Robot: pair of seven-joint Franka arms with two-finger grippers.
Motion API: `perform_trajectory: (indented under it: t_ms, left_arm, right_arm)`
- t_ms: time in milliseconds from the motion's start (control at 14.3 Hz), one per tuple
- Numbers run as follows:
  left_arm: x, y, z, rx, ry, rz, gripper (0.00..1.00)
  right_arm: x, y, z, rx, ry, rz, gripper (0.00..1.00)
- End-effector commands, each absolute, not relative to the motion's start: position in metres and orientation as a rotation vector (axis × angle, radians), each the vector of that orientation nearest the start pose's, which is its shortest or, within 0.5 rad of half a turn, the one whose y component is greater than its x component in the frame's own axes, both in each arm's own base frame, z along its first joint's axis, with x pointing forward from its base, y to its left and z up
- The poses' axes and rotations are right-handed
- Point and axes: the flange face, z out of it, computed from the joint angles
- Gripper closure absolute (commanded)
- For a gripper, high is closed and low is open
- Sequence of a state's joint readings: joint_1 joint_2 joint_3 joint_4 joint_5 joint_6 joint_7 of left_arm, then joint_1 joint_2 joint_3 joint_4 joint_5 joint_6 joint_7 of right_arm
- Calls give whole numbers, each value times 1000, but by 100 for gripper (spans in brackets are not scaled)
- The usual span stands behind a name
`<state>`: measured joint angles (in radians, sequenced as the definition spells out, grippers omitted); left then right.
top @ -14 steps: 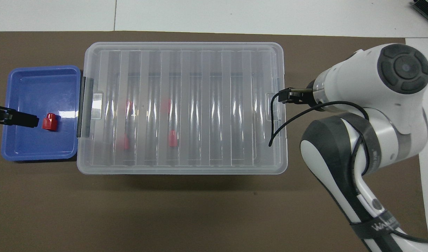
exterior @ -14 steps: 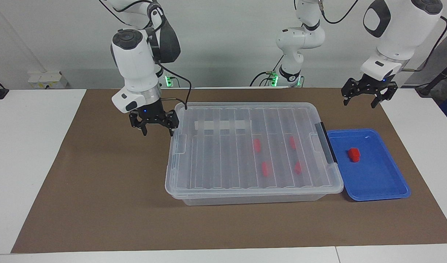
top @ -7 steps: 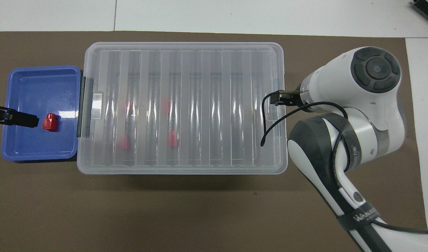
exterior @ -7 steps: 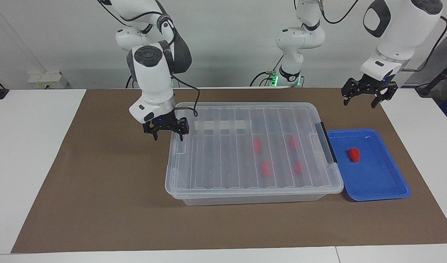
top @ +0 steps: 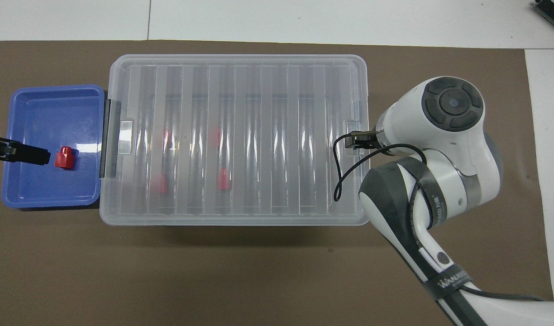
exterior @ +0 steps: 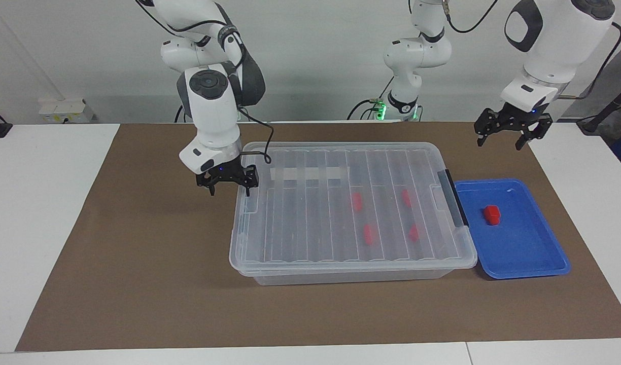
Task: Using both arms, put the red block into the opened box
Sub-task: 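Slide the clear lid with the right gripper away from the blue tray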
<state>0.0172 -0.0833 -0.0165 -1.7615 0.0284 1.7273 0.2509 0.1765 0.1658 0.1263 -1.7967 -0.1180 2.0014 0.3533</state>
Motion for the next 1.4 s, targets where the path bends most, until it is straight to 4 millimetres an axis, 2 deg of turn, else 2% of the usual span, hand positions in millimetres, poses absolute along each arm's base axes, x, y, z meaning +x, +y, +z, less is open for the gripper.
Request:
perform_trajectory:
  t_ms: [0,140,350,559,699,909,1049,1119,1189,1329]
  left_arm:
    - [532,4,594,-3095,375,-61,0]
    - [532,4,594,-3095,375,-63,0]
    - [532,4,594,-3095,373,-63,0]
    - [532,-8,594,-3091,408,-63,0]
    - [531,-5,594,-3093,397,-59,0]
    - [526,13,589,-3102,350,-39,0]
    - [532,31,592,-3100,267,-126,0]
    - [534,48,590,-3100,210,-152,0]
    - [537,60,582,-3100,177,-158,0]
    - [552,75,551,-3093,128,-211,0]
  right_arm:
    - [585,142,461,-3236,-87,-88,0]
    - [586,120,462,-3243,-183,-41,0]
    - [588,95,466,-3243,-239,-23,0]
    - [590,66,467,-3240,-296,-6,0]
    - [592,49,467,-3234,-337,1,0]
    - [593,41,467,-3233,-352,2,0]
    - [593,33,467,-3232,-362,5,0]
    - [594,27,467,-3229,-382,8,0]
    - [594,21,467,-3228,-392,13,0]
    - [594,12,467,-3224,-416,17,0]
